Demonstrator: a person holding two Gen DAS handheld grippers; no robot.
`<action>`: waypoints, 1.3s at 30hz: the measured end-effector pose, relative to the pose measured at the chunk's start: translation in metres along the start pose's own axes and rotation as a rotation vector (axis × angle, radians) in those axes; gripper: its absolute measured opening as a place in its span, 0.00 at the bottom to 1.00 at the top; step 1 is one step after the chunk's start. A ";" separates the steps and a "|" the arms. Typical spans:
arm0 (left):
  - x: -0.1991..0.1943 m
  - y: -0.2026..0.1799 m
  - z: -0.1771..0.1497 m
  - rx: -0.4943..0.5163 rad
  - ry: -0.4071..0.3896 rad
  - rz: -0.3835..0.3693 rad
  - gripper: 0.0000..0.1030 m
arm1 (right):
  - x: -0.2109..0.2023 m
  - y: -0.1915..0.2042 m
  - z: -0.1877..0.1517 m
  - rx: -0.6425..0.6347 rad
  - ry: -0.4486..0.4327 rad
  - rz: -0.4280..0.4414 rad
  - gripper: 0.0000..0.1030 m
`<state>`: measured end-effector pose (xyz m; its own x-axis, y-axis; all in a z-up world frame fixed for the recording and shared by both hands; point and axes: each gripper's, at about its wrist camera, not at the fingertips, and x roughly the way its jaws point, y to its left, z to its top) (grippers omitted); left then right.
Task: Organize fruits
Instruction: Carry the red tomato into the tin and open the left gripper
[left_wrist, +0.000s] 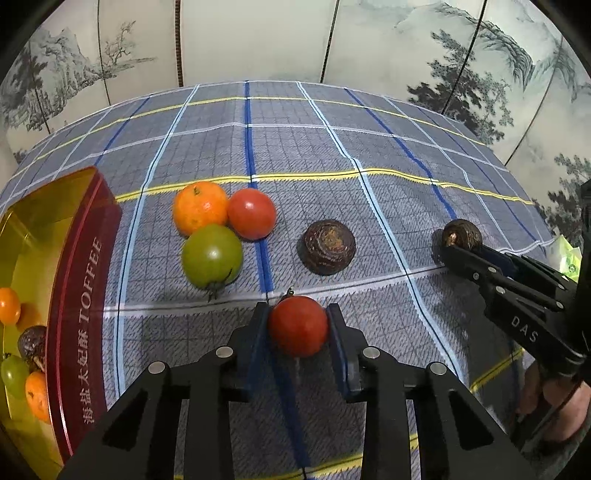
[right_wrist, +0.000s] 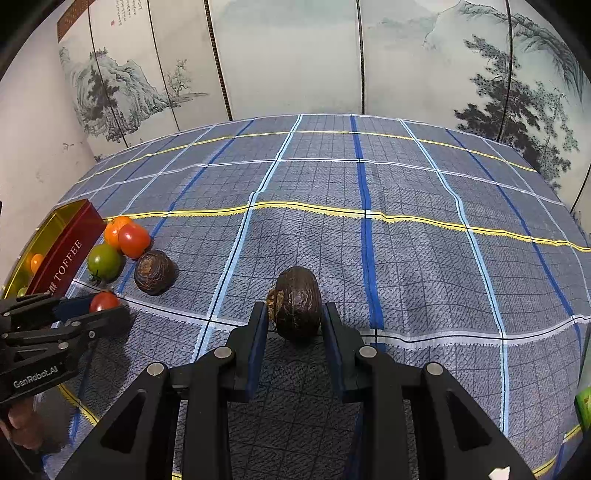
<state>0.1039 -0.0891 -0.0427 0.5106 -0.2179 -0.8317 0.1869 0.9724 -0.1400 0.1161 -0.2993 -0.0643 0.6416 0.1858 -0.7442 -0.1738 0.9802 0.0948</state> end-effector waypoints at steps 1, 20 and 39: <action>-0.001 0.001 -0.001 -0.001 0.001 0.001 0.31 | 0.000 0.000 0.000 0.000 0.000 0.000 0.27; -0.072 0.049 -0.014 -0.067 -0.069 0.042 0.31 | 0.002 0.002 -0.001 -0.001 0.008 -0.021 0.27; -0.125 0.182 -0.052 -0.250 -0.071 0.253 0.31 | 0.001 0.001 -0.001 0.011 0.004 -0.046 0.27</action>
<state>0.0308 0.1196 0.0075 0.5733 0.0357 -0.8185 -0.1599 0.9847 -0.0690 0.1165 -0.2982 -0.0657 0.6455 0.1405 -0.7508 -0.1359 0.9884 0.0680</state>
